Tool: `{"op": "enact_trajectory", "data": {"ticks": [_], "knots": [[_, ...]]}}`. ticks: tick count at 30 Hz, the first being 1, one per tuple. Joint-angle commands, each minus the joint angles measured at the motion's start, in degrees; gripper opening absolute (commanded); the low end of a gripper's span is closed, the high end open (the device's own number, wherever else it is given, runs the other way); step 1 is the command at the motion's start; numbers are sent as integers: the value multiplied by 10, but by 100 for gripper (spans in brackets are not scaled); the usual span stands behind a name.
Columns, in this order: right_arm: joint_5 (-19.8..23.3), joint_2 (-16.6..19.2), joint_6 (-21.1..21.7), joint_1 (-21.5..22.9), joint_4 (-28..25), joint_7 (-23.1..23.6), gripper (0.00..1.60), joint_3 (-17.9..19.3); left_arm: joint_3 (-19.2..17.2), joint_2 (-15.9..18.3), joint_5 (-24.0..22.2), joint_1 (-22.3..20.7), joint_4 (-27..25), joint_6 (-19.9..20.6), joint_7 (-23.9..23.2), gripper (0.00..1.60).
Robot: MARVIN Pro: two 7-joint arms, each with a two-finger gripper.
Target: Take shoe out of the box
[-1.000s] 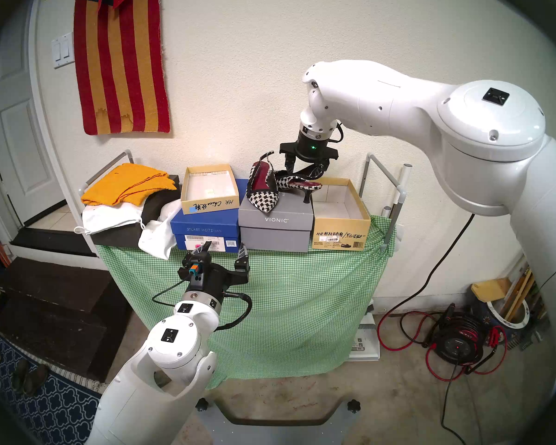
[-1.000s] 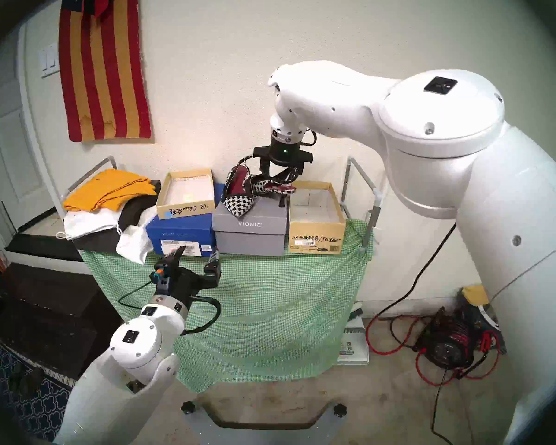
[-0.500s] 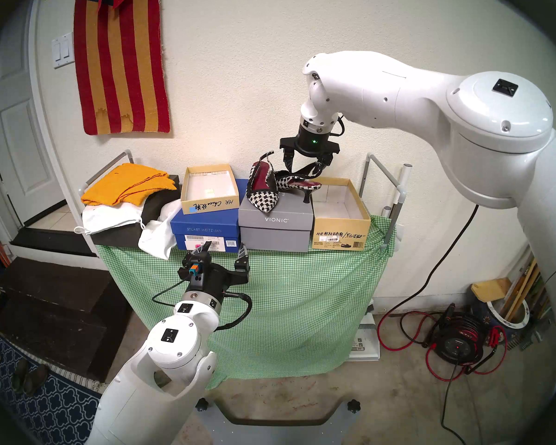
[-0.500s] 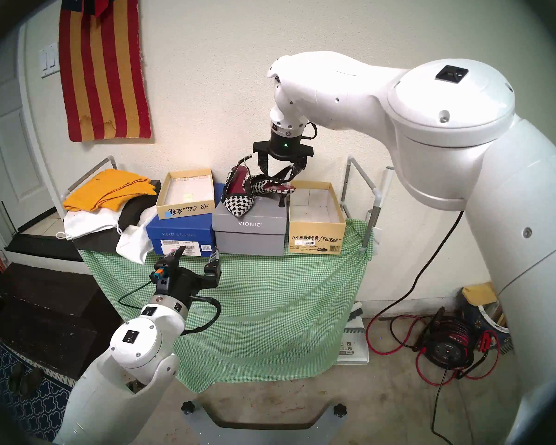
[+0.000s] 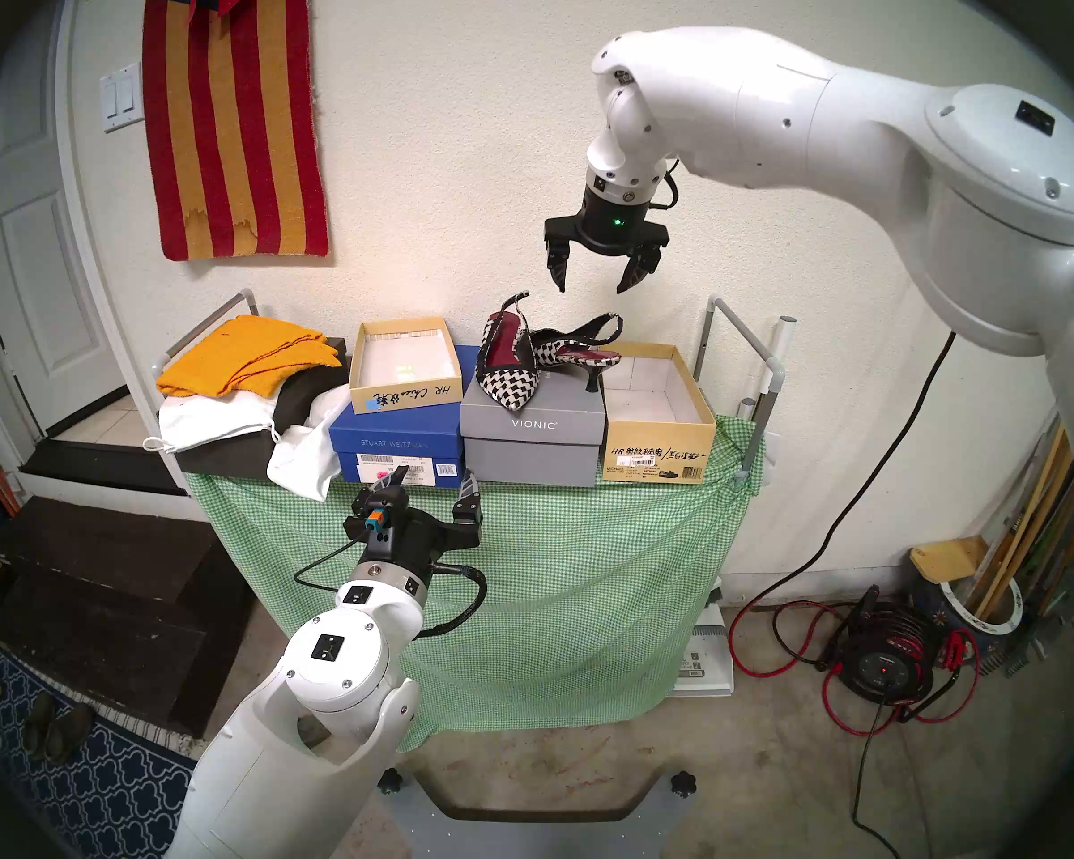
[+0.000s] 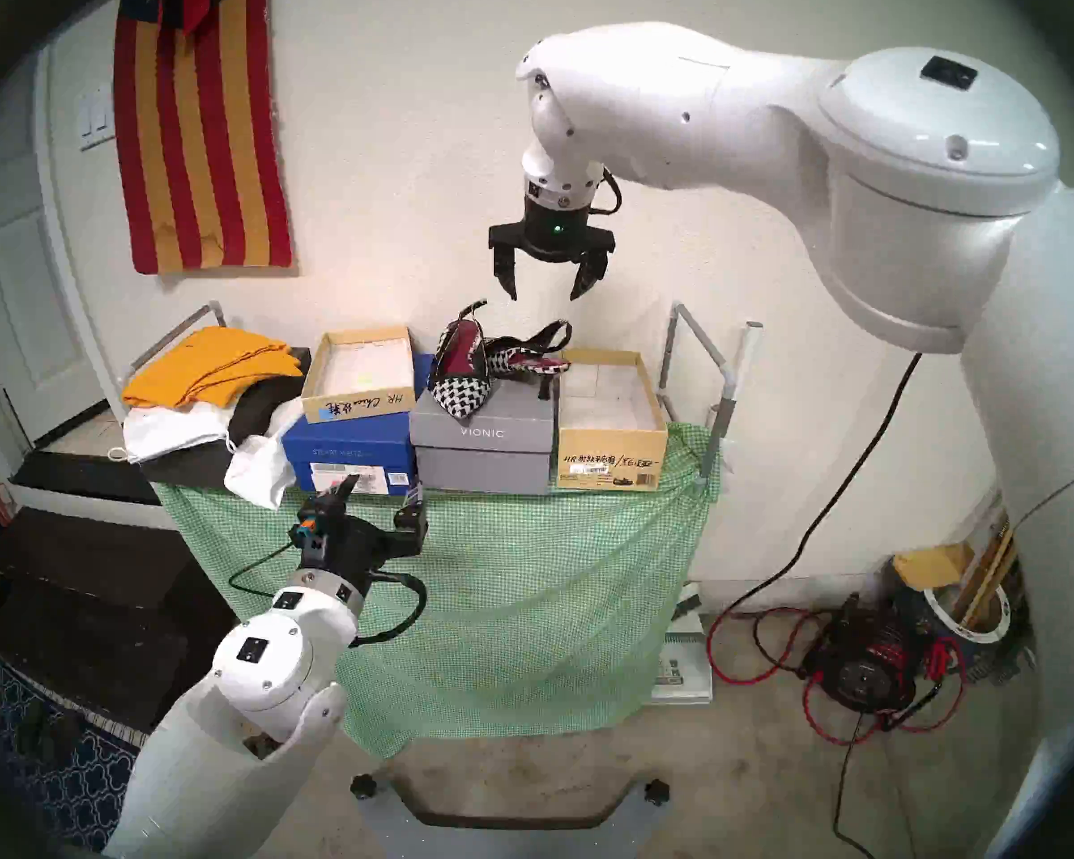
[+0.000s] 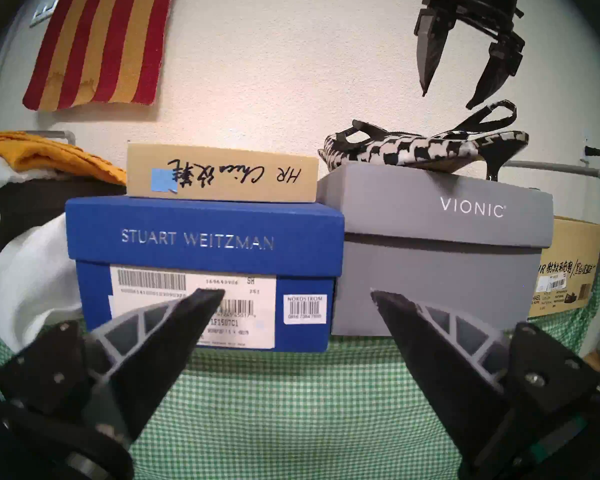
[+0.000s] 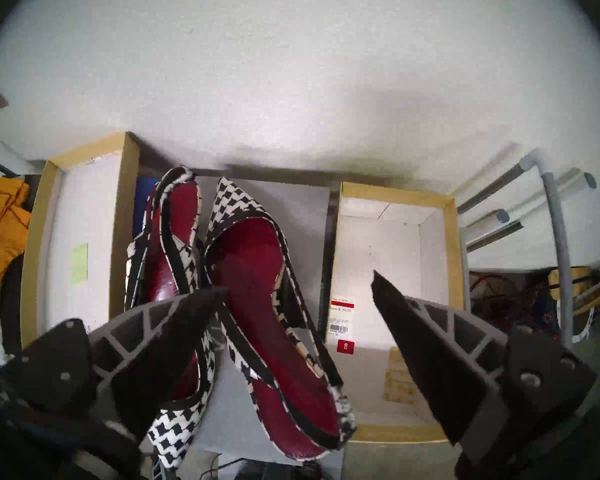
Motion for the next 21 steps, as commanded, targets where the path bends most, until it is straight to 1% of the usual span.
{"op": "enact_trajectory", "data": {"ticks": [1, 5, 6, 8, 9, 10, 12, 13, 14, 16, 21], "knots": [[-19, 53, -51, 48, -52, -29, 160, -14, -1, 1, 0, 0, 0, 0, 0, 160], [-17, 87, -65, 60, -93, -45, 160, -22, -1, 0, 0, 0, 0, 0, 0, 160], [-11, 87, -59, 61, -93, -44, 160, -26, -1, 0, 0, 0, 0, 0, 0, 160], [-8, 104, -59, 61, -114, -49, 160, -32, -1, 0, 0, 0, 0, 0, 0, 160], [-6, 119, -57, 61, -132, -50, 160, -32, -1, 0, 0, 0, 0, 0, 0, 160], [-2, 111, -46, 56, -134, -49, 160, -42, -1, 0, 0, 0, 0, 0, 0, 160], [-2, 131, -38, 48, -163, -49, 160, -47, 0, 0, 0, 0, 0, 0, 0, 160], [0, 142, -40, 52, -176, -48, 160, -46, 0, 0, 0, 0, 0, 0, 0, 160], [1, 135, -38, 53, -171, -49, 160, -51, 0, 0, 0, 0, 0, 0, 0, 160], [4, 155, -39, 61, -198, -48, 160, -51, 0, 0, 0, 0, 0, 0, 0, 160], [7, 185, -42, 79, -247, -45, 160, -55, 0, 0, 0, 0, 0, 0, 0, 160]]}}
